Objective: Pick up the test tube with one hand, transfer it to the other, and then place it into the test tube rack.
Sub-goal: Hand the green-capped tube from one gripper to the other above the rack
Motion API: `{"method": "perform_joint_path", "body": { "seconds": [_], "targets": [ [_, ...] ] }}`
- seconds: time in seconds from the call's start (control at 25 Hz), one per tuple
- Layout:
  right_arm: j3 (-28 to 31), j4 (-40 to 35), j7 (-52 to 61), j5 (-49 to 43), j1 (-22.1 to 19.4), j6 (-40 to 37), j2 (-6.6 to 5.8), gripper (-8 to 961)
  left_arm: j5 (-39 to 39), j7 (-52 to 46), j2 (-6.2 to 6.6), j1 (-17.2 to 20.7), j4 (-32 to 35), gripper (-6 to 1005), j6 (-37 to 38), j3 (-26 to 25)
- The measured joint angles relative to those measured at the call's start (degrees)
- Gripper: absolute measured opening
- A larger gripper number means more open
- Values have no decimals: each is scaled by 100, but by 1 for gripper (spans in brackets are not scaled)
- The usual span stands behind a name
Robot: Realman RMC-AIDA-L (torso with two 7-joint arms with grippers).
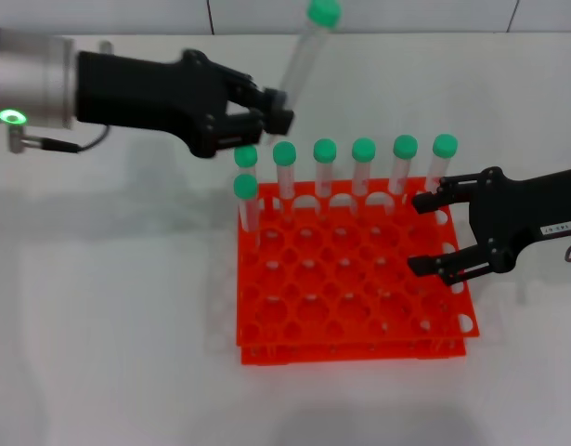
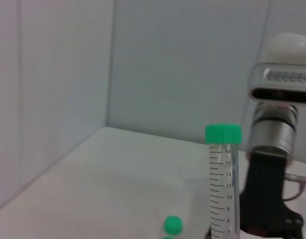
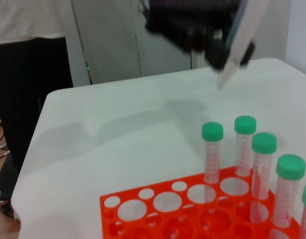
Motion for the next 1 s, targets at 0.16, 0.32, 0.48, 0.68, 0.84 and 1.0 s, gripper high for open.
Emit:
{"method": "perform_joint_path", "body": {
  "seconds": [0.16, 0.32, 0.48, 0.68, 0.84, 1.0],
  "targets": [
    [-2, 14, -18, 81, 33, 27, 5, 814, 83, 566, 126, -503, -1070, 194, -18, 12],
    [5, 22, -37, 136, 39, 42, 10, 814, 371, 761, 76, -716, -1340, 194, -180, 34],
    [17, 24, -62, 201, 39, 54, 11, 814, 551, 844, -7, -784, -1361, 194, -209, 76],
    [62, 24, -63, 311, 43, 15, -9, 813, 628, 886, -71, -756, -1373, 194, -292, 126],
    [74, 10, 7, 365, 45, -38, -23, 813, 629, 995, -104, -723, -1425, 194, -350, 126],
    [166, 8, 171, 372, 61, -72, -50, 813, 675, 1127, -148, -722, -1587, 193, -576, 125]
  ]
}}
